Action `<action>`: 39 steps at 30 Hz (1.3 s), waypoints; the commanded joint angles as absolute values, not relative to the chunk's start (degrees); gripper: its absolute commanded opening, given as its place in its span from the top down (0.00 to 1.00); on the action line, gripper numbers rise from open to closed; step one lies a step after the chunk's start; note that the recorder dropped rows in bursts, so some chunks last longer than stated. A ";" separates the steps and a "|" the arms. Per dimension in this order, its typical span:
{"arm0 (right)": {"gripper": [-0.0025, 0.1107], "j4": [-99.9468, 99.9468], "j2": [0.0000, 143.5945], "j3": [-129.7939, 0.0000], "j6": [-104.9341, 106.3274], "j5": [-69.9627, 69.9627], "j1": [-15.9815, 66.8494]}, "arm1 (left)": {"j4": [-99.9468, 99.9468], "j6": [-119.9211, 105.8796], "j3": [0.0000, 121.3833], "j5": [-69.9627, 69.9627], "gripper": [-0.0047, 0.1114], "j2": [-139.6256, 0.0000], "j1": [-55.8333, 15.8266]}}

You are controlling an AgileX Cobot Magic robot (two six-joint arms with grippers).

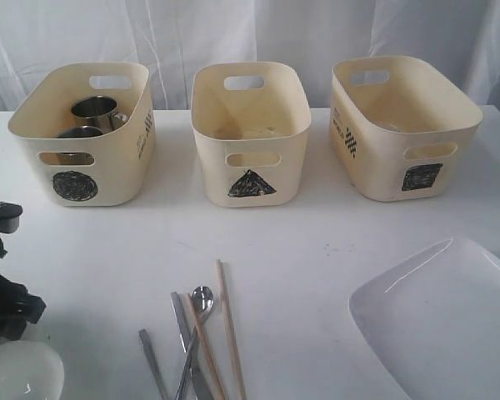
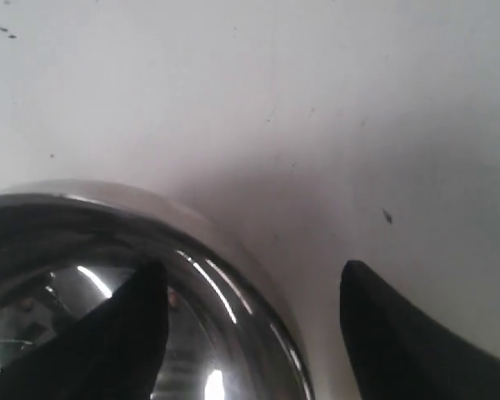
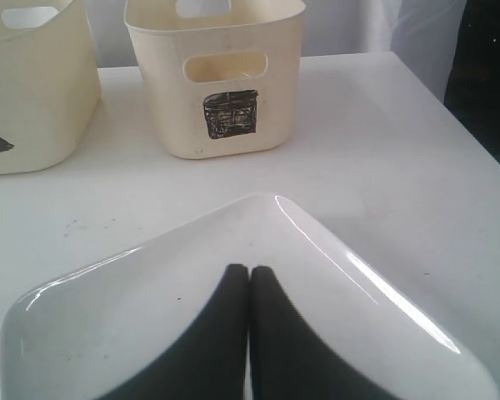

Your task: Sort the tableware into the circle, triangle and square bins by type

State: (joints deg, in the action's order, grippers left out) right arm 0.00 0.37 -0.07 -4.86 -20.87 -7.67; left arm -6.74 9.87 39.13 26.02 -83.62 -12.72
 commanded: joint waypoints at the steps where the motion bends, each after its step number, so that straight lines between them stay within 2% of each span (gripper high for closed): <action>1: 0.98 0.00 0.00 0.00 -4.92 -20.12 -8.02 | -7.14 11.88 37.57 24.97 0.47 -83.39 -12.65; 9: 0.98 0.00 0.00 0.00 -6.68 -20.12 -8.02 | -8.34 11.98 36.56 21.78 0.96 -83.39 -12.65; 14: 0.98 0.00 0.00 0.00 -6.68 -20.12 -8.02 | -13.54 12.02 37.17 19.65 0.96 -83.28 -12.65; 19: 0.98 0.00 0.00 0.00 -6.68 -20.12 -8.02 | -12.86 12.17 41.44 30.35 0.96 -82.05 -12.65; 26: 0.98 0.00 0.00 0.00 -6.68 -20.12 -8.02 | -21.21 11.78 50.57 30.58 0.96 -70.53 -12.65; 29: 0.98 0.00 0.00 0.00 -6.68 -20.12 -8.02 | -24.68 11.78 57.79 15.68 0.96 -65.24 -12.65; 32: 0.98 0.00 0.00 0.00 -6.68 -20.12 -8.02 | -28.67 11.56 59.46 -10.81 0.96 -64.80 -12.65; 33: 0.98 0.00 0.00 0.00 -6.68 -20.12 -8.02 | -29.07 11.56 59.46 -14.52 0.96 -65.63 -12.65; 36: 0.98 0.00 0.00 0.00 -6.68 -20.12 -8.02 | -28.10 8.57 59.46 -22.31 0.96 -71.51 -12.65; 39: 0.98 0.00 0.00 0.00 -6.68 -20.12 -8.02 | -12.53 -11.19 63.75 -32.40 0.96 -86.23 -12.65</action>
